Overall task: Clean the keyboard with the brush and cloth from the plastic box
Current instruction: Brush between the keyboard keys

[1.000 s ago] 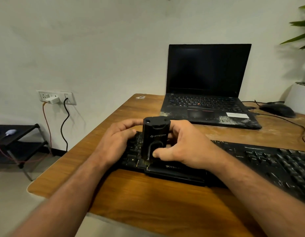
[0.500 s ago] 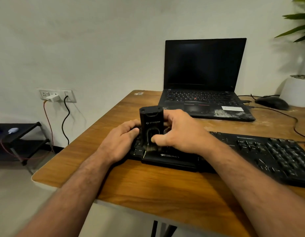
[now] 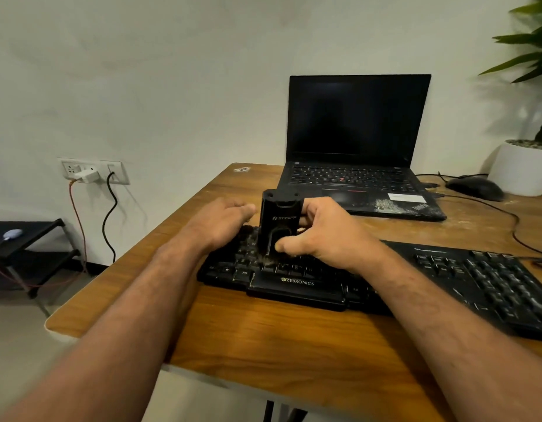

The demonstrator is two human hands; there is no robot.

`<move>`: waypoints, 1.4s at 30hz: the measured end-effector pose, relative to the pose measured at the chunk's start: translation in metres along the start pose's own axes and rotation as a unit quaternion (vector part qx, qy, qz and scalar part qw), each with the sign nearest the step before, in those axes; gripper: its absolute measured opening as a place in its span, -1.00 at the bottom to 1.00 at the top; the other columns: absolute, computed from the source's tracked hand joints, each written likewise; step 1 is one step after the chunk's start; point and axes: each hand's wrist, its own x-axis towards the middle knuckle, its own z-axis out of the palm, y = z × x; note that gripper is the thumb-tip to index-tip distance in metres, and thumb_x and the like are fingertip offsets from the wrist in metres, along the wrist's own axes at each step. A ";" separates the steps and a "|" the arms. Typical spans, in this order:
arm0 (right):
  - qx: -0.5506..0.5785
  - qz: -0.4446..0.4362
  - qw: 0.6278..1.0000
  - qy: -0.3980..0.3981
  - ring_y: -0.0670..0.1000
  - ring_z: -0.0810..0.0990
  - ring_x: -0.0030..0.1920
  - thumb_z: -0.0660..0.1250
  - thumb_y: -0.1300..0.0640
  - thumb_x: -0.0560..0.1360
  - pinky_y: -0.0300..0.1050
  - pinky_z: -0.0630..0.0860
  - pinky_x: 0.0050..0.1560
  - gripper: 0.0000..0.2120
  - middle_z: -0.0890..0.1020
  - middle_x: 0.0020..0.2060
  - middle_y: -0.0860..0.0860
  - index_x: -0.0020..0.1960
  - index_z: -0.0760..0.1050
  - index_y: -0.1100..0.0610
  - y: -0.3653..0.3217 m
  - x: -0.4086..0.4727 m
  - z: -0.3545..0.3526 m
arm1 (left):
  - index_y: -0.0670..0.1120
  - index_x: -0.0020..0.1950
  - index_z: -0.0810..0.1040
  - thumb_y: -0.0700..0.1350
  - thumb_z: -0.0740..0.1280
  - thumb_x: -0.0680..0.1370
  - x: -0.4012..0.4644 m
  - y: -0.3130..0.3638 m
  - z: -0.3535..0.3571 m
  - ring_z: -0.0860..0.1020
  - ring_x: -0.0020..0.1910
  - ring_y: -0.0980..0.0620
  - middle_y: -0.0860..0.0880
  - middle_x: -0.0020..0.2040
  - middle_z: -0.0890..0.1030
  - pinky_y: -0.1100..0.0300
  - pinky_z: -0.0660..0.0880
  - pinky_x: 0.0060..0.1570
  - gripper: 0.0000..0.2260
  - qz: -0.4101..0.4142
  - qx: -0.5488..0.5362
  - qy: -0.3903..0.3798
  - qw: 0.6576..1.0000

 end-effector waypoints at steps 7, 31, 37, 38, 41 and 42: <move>0.002 0.005 0.999 0.034 -0.13 0.71 -0.04 0.54 0.28 0.36 -0.08 0.65 0.02 -0.55 0.74 -0.06 -0.11 0.18 0.60 -0.05 0.012 0.008 -0.011 | 0.08 -0.29 0.69 0.11 0.28 0.60 0.012 -0.005 0.004 0.60 -0.32 0.11 0.07 -0.33 0.66 -0.07 0.51 0.18 -0.67 0.004 -0.080 -0.031 0.996; -0.084 0.043 0.986 0.135 -0.23 0.65 -0.14 0.54 0.21 0.37 -0.34 0.54 -0.18 -0.64 0.68 -0.12 -0.18 0.09 0.57 -0.08 0.025 0.026 -0.027 | 0.10 -0.09 0.70 0.02 0.40 0.52 0.021 -0.009 0.013 0.62 -0.12 0.19 0.16 -0.16 0.68 0.18 0.56 0.05 -0.92 0.101 0.143 0.036 0.984; -0.109 0.050 0.978 0.168 -0.19 0.63 -0.08 0.53 0.17 0.38 -0.40 0.44 -0.24 -0.62 0.68 -0.07 -0.15 0.14 0.56 -0.06 0.026 0.026 -0.030 | 0.11 -0.08 0.71 0.04 0.43 0.50 0.020 -0.006 0.015 0.59 -0.13 0.29 0.23 -0.17 0.68 0.44 0.41 -0.14 -0.92 0.131 0.120 0.021 0.984; -0.082 0.046 0.983 0.156 -0.19 0.64 -0.06 0.53 0.17 0.38 -0.39 0.47 -0.19 -0.62 0.68 -0.07 -0.15 0.15 0.56 -0.07 0.025 0.026 -0.028 | 0.11 -0.09 0.72 0.04 0.44 0.50 0.020 -0.007 0.015 0.59 -0.13 0.30 0.25 -0.18 0.67 0.43 0.41 -0.13 -0.93 0.131 0.115 0.020 0.984; -0.076 0.033 0.988 0.131 -0.18 0.65 -0.06 0.52 0.16 0.39 -0.39 0.51 -0.17 -0.62 0.69 -0.06 -0.15 0.16 0.56 -0.06 0.022 0.028 -0.017 | 0.15 -0.11 0.72 0.02 0.46 0.49 0.021 -0.006 0.015 0.61 -0.14 0.29 0.26 -0.20 0.68 0.39 0.43 -0.11 -0.95 0.128 0.104 0.019 0.986; -0.091 0.029 0.987 0.129 -0.20 0.64 -0.07 0.52 0.15 0.39 -0.45 0.47 -0.23 -0.63 0.69 -0.06 -0.16 0.16 0.57 -0.05 0.021 0.029 -0.016 | 0.15 -0.11 0.72 0.01 0.46 0.48 0.021 -0.006 0.015 0.61 -0.14 0.29 0.25 -0.19 0.68 0.40 0.42 -0.12 -0.95 0.127 0.102 0.019 0.986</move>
